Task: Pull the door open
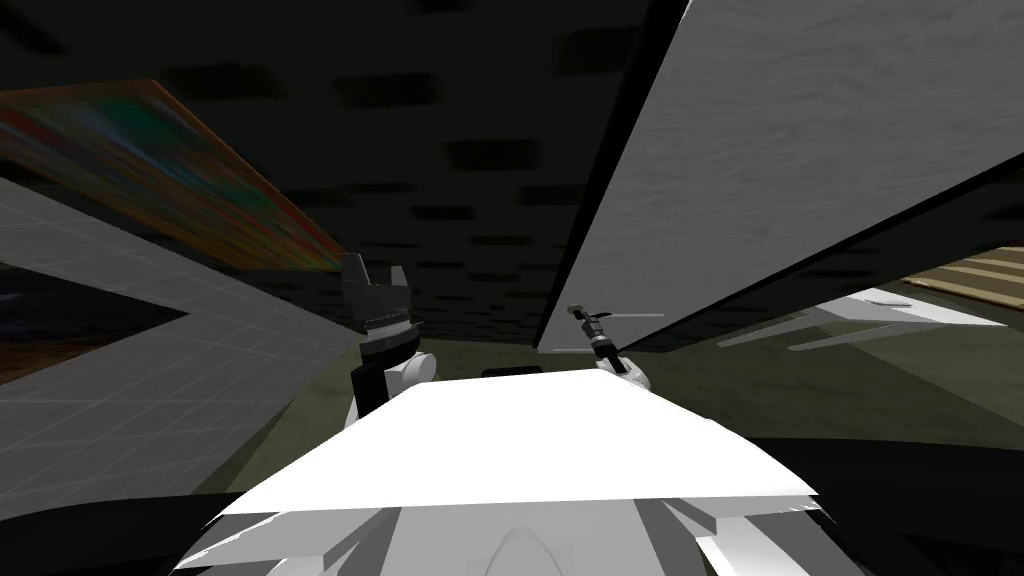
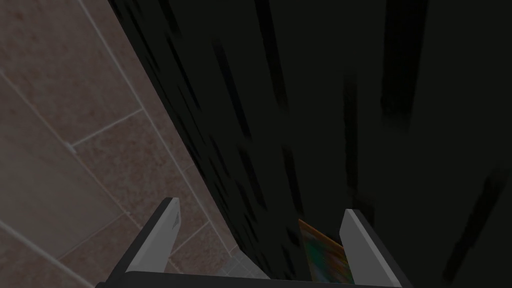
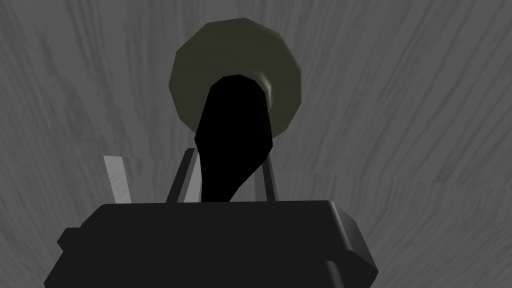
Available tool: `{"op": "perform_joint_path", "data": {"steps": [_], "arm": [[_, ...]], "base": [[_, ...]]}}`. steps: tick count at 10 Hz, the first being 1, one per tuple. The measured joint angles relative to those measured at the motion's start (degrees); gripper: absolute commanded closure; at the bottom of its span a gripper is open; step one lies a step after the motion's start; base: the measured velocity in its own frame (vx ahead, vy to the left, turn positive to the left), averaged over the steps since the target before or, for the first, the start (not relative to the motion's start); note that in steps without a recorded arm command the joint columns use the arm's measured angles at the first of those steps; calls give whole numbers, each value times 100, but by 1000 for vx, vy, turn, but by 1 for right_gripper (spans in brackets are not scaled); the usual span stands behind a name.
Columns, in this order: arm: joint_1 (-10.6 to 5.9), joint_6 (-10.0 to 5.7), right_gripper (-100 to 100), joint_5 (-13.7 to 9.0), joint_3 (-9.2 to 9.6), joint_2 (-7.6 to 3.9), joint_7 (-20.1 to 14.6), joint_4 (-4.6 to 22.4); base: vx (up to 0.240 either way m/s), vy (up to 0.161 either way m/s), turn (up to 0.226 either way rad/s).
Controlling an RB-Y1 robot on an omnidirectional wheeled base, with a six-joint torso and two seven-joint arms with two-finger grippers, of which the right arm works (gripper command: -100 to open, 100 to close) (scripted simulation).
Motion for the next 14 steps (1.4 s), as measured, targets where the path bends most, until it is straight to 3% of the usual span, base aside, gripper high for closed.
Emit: {"op": "perform_joint_path", "data": {"steps": [2,5,7,14], "arm": [[145,-231,100,27,55,-75,-103,79],[355,-440,100,61,117,-218,-270,13],[433,-515,100,72,135,-248,-318,33],[806,-1300,100,177,220,-496,-584,211]], "base": [[-210,-87,193],[-173,-53,121],[-175,-81,182],[-192,-78,136]]}}
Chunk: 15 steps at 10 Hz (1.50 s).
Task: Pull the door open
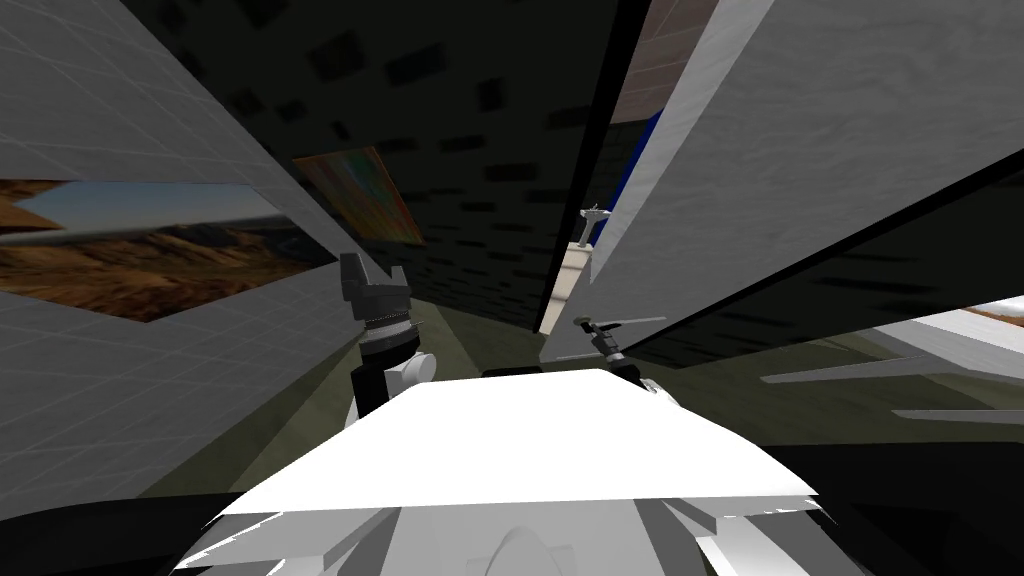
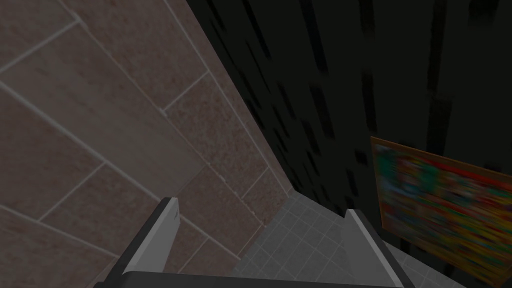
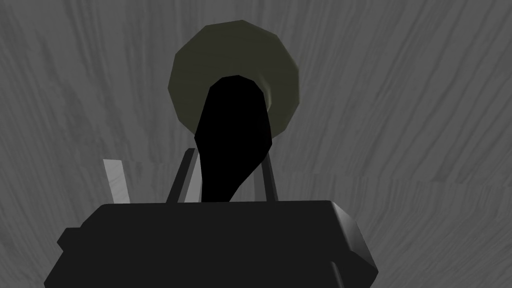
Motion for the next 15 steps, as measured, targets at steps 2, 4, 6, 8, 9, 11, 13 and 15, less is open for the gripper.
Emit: {"op": "perform_joint_path", "data": {"steps": [2,4,6,8,9,11,13,15], "arm": [[59,-83,100,18,8,-15,-29,40],[109,-243,100,38,-3,-62,-74,83],[135,-484,100,68,-10,-121,-116,244],[271,-604,100,97,-23,-175,-172,201],[268,-719,100,112,-26,-203,-186,309],[288,-869,100,130,-25,-226,-207,424],[264,-918,100,140,-33,-248,-226,492],[254,-971,100,155,-35,-267,-241,524]], "base": [[-165,-69,203],[-202,-95,154],[-213,-66,177],[-212,-72,142],[-233,-79,175],[-139,-44,98],[-210,-78,171],[-216,-82,175]]}}
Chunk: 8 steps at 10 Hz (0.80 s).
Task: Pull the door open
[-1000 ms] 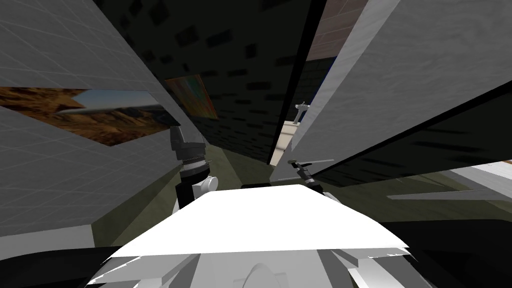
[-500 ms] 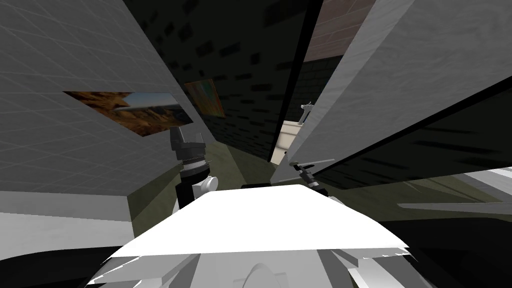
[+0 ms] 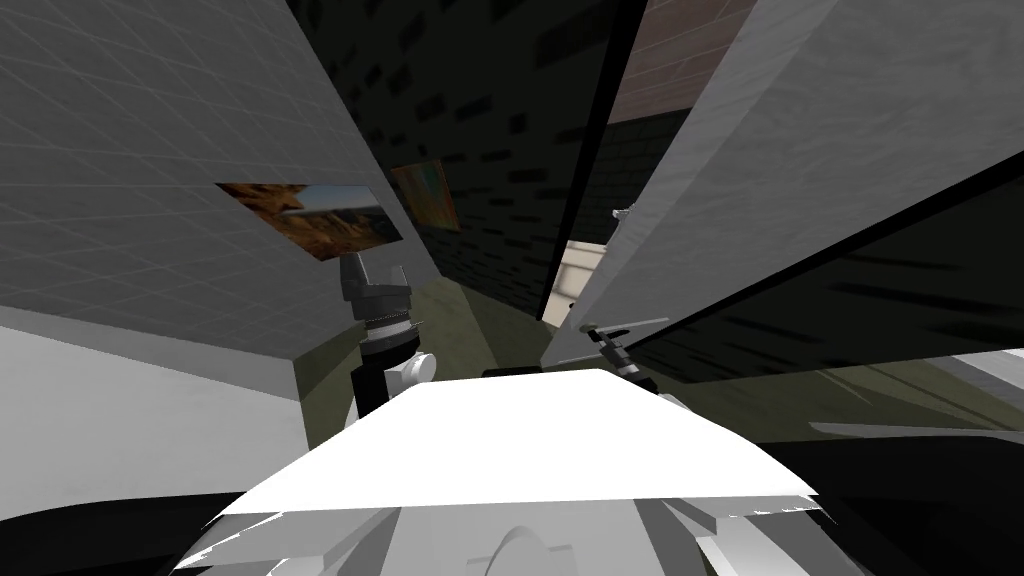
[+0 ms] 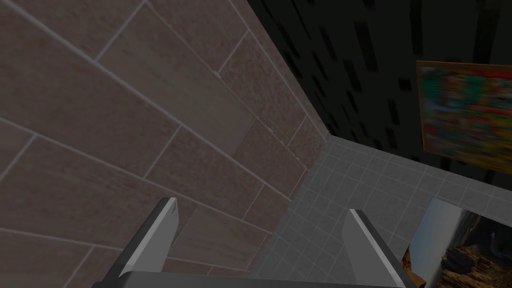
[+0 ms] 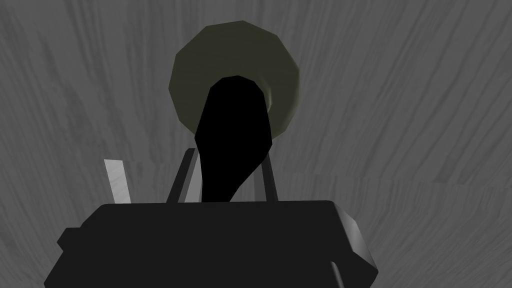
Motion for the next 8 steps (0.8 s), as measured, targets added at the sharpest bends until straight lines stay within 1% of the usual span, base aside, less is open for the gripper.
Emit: {"op": "perform_joint_path", "data": {"steps": [5,6,7,8], "arm": [[-17,-179,100,59,15,-34,-36,157],[-1,-193,100,66,14,-38,-43,137],[-5,-215,100,72,12,-54,-55,149],[-2,-216,100,77,20,-48,-61,156]], "base": [[-196,-87,153],[-191,-54,111],[-80,-20,26],[-148,-59,121]]}}
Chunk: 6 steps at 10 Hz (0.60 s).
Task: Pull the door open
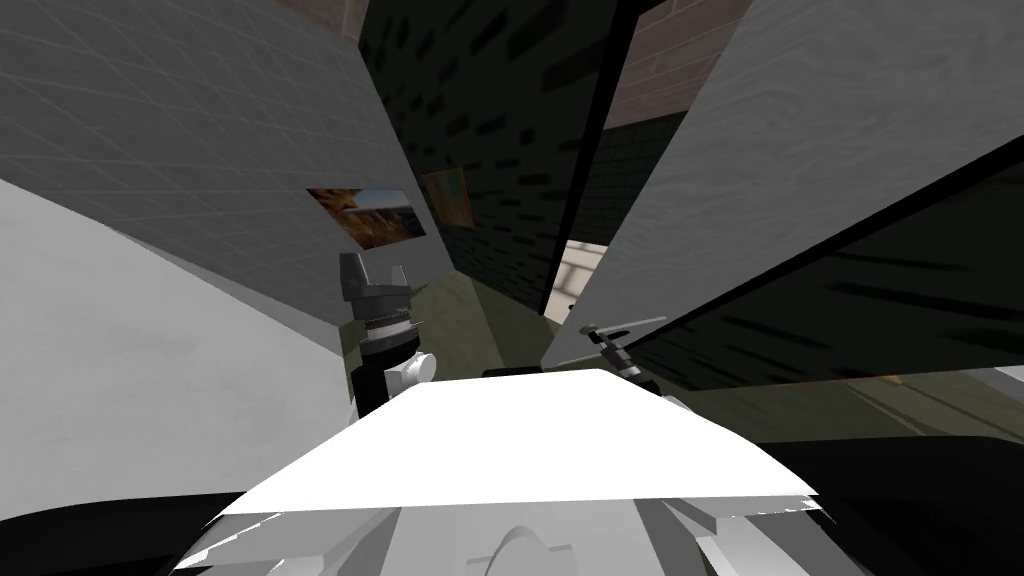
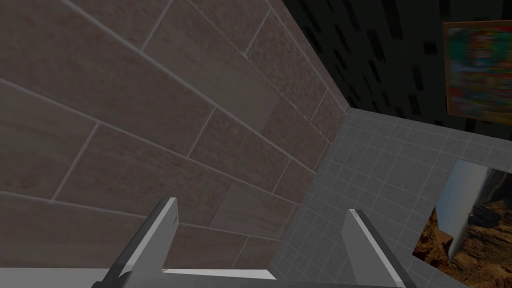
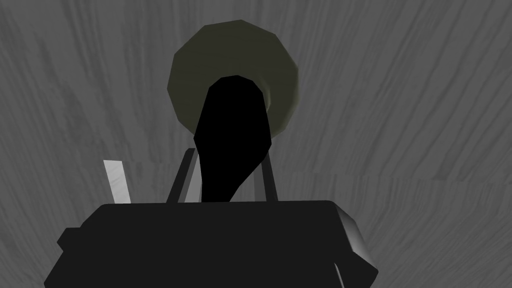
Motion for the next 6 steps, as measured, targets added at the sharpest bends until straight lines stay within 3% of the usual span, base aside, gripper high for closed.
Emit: {"op": "perform_joint_path", "data": {"steps": [6], "arm": [[-100,-130,100,42,-12,-30,-16,188]], "base": [[-207,-76,170]]}}
